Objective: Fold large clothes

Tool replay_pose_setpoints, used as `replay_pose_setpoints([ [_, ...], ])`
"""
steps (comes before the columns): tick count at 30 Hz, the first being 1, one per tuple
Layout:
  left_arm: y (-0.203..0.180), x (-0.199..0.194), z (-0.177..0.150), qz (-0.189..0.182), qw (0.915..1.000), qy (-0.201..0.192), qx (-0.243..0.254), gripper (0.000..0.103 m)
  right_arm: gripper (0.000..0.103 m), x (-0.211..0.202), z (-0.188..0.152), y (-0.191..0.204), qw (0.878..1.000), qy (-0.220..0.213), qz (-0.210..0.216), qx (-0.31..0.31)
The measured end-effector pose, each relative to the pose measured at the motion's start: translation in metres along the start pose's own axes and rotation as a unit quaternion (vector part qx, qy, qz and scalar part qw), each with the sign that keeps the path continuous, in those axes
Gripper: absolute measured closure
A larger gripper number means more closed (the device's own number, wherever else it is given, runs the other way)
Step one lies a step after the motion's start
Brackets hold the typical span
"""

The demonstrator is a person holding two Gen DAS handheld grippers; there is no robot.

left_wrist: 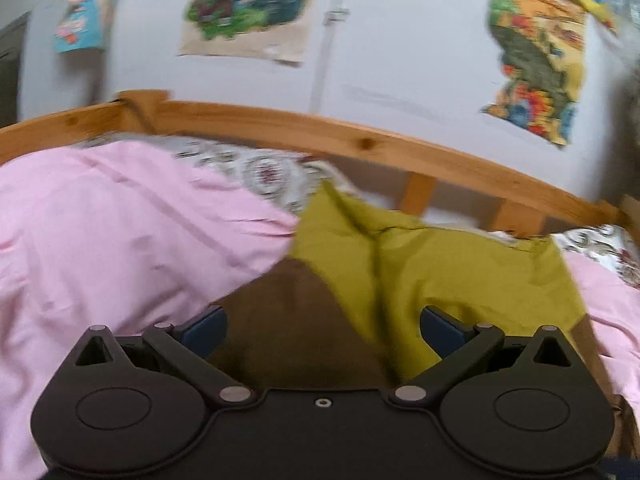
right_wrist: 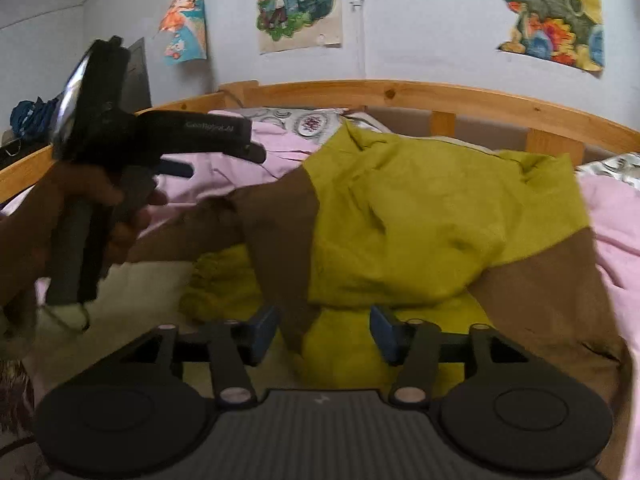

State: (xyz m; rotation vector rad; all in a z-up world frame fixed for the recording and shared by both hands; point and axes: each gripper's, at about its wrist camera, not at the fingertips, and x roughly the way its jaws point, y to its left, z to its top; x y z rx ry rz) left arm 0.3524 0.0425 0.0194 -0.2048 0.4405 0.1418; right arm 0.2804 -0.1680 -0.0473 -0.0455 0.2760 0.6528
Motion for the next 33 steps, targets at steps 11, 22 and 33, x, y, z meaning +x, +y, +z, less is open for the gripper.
replay_pose_setpoints([
  [11, -0.058, 0.069, -0.041, -0.026, 0.9904, 0.076, 0.113, 0.001, 0.028, 0.052, 0.082, -0.103, 0.987, -0.074, -0.14, 0.02],
  [22, -0.051, 0.091, -0.064, -0.024, 0.9859, 0.108, 0.126, 0.001, 0.025, 0.147, 0.027, -0.12, 0.99, 0.001, -0.139, -0.023],
  [33, -0.042, 0.071, -0.057, -0.026, 0.9879, 0.109, 0.107, 0.001, 0.022, 0.143, 0.099, -0.117, 0.975, -0.093, -0.189, -0.078],
])
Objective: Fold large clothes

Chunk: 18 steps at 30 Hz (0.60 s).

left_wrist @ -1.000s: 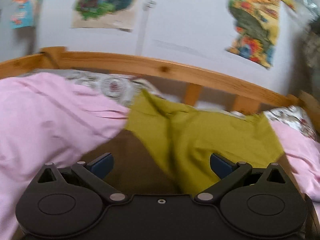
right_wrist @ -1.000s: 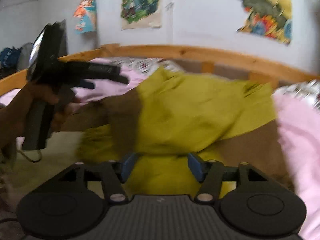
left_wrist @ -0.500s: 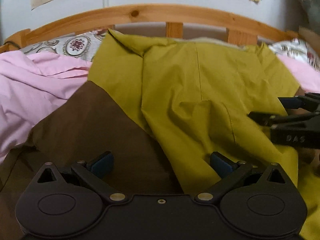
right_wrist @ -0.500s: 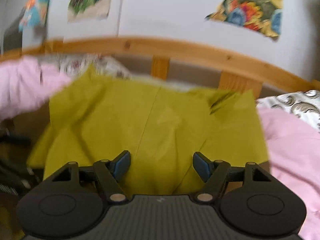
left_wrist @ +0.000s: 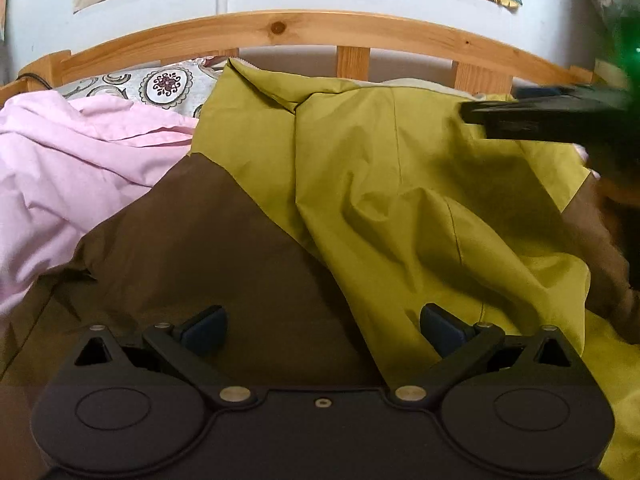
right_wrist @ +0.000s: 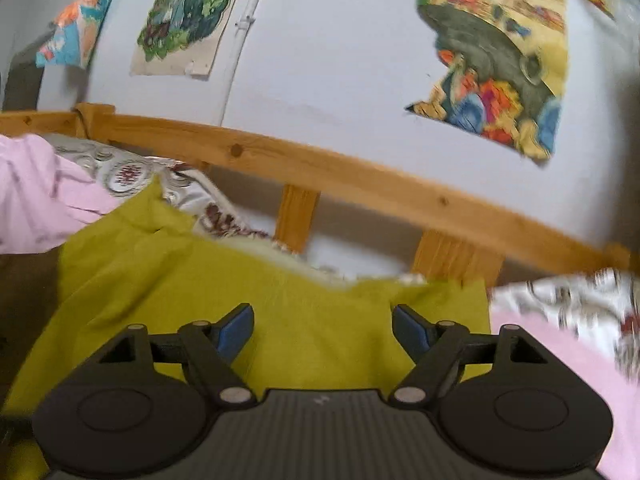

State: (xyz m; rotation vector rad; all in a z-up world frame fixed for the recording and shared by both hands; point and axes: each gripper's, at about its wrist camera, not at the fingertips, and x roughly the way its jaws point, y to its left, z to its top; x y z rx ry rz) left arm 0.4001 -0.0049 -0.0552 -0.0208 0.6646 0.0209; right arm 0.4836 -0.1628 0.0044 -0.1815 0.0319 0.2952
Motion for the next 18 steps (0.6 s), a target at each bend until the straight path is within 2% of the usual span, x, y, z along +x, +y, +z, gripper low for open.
replay_pose_setpoints([
  [5, 0.003, -0.006, 0.001, -0.002, 1.0, 0.002, 0.0, 0.001, 0.021, 0.059, 0.001, 0.019, 0.997, 0.041, -0.022, -0.055],
  [8, 0.008, -0.01, 0.001, -0.01, 0.9999, 0.008, -0.007, 0.001, 0.021, 0.067, -0.003, 0.023, 0.996, 0.053, -0.021, -0.062],
  [12, 0.009, -0.024, 0.003, -0.012, 0.9999, 0.008, -0.004, 0.001, 0.019, 0.044, -0.001, 0.013, 0.998, 0.047, 0.0, -0.039],
  [18, 0.0, -0.058, 0.005, 0.001, 0.9991, -0.006, 0.041, 0.001, 0.002, -0.023, 0.002, -0.002, 0.999, 0.025, 0.028, -0.014],
])
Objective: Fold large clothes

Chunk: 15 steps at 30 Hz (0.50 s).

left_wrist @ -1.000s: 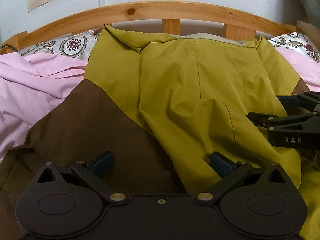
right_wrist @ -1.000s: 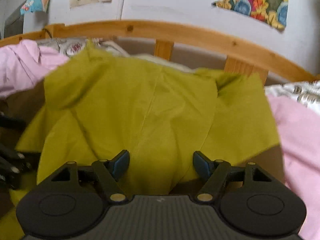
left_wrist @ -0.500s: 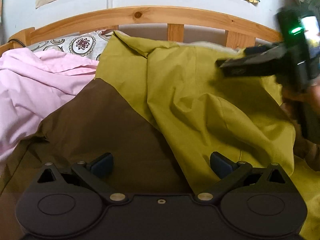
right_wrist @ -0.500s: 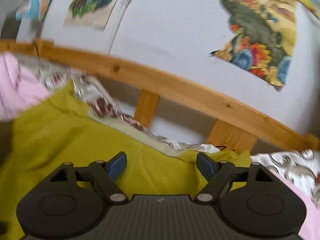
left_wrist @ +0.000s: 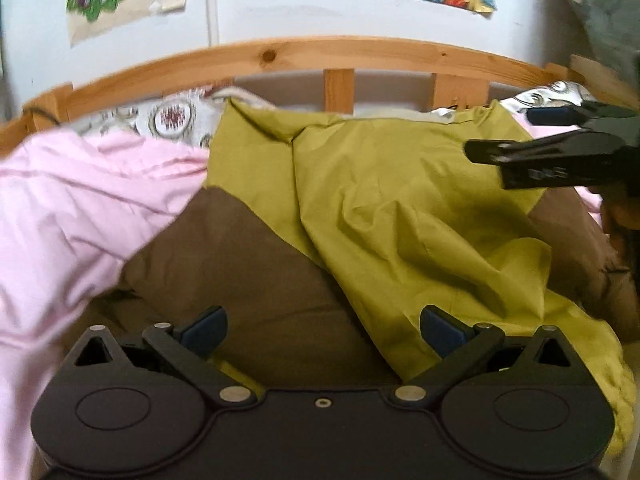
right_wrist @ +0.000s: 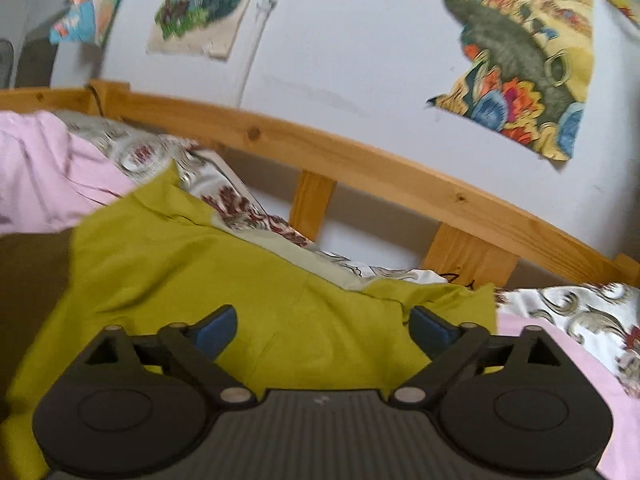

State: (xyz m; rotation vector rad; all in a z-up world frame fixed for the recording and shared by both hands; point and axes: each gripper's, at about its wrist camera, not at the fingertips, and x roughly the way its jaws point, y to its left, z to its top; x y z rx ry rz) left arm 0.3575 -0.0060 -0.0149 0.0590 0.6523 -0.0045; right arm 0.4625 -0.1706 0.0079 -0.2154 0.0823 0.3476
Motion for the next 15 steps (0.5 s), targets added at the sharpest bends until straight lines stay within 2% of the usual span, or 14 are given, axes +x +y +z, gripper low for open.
replay_pose_setpoints([
  [7, 0.0, -0.048, 0.002, 0.018, 0.9992, -0.01, 0.034, 0.001, 0.0, -0.084, 0.002, 0.005, 0.999, -0.038, 0.029, 0.003],
  [10, 0.003, -0.068, -0.003, 0.024, 0.9994, -0.008, 0.023, 0.001, 0.0, -0.119, 0.0, 0.012, 0.998, -0.045, 0.038, 0.011],
  [15, 0.007, -0.107, -0.017, 0.008, 1.0, 0.004, 0.0, 0.001, 0.0, -0.18, -0.016, 0.027, 0.997, -0.031, 0.066, 0.027],
])
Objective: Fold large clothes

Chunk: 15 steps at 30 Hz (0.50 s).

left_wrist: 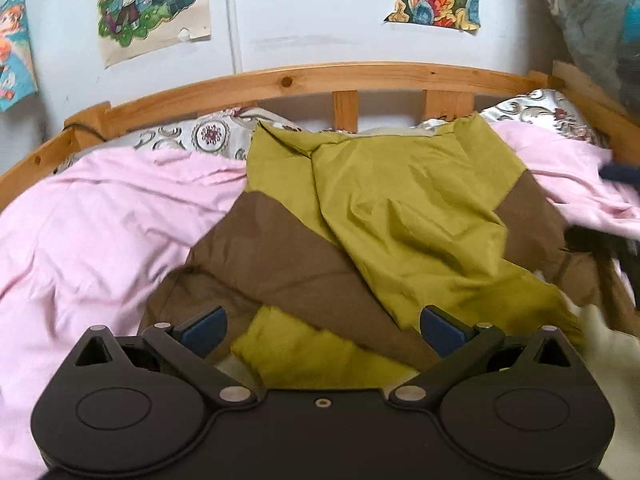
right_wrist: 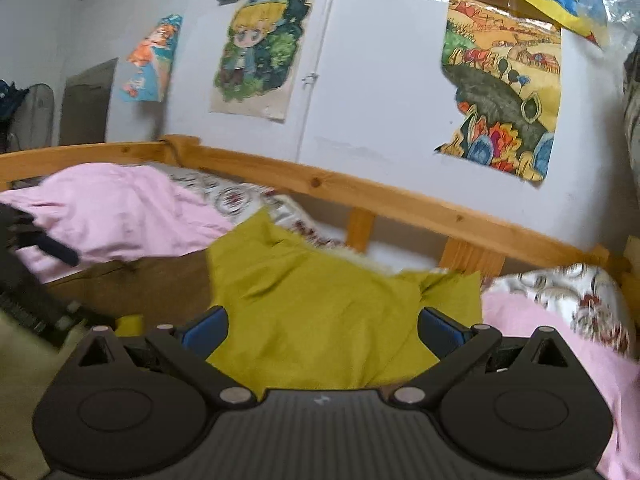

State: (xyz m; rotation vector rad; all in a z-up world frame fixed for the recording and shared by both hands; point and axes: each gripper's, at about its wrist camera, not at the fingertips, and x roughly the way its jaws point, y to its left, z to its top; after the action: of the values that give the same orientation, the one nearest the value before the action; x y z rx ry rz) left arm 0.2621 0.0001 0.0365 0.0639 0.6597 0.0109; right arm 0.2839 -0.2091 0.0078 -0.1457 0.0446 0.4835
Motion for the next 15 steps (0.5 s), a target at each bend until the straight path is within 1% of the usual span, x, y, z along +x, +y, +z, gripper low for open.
replay_pose_setpoints([
  [4, -0.008, -0.03, -0.02, -0.021, 0.9998, 0.001, 0.003, 0.001, 0.0, -0.05, -0.022, 0.02, 0.999, 0.021, 0.016, 0.024],
  [6, -0.014, -0.042, -0.039, -0.033, 0.9994, -0.001, 0.006, 0.001, 0.0, -0.074, -0.034, 0.03, 0.999, 0.034, 0.019, 0.037],
  [8, -0.021, -0.052, -0.063, -0.06, 0.9981, -0.003, 0.012, 0.001, 0.0, -0.098, -0.049, 0.039, 0.997, 0.051, 0.021, 0.053],
  [10, -0.03, -0.058, -0.087, -0.09, 0.9956, 0.002, 0.029, 0.001, 0.0, -0.121, -0.063, 0.046, 0.995, 0.062, 0.019, 0.074],
  [12, -0.038, -0.063, -0.105, -0.104, 0.9932, 0.005, 0.052, 0.001, 0.0, -0.142, -0.077, 0.052, 0.994, 0.069, 0.026, 0.087],
  [14, -0.045, -0.069, -0.119, -0.113, 0.9905, 0.006, 0.078, 0.001, 0.0, -0.156, -0.091, 0.058, 0.993, 0.081, 0.035, 0.076],
  [15, -0.047, -0.071, -0.123, -0.116, 0.9894, 0.007, 0.087, 0.001, 0.0, -0.161, -0.097, 0.063, 0.994, 0.091, 0.037, 0.057],
])
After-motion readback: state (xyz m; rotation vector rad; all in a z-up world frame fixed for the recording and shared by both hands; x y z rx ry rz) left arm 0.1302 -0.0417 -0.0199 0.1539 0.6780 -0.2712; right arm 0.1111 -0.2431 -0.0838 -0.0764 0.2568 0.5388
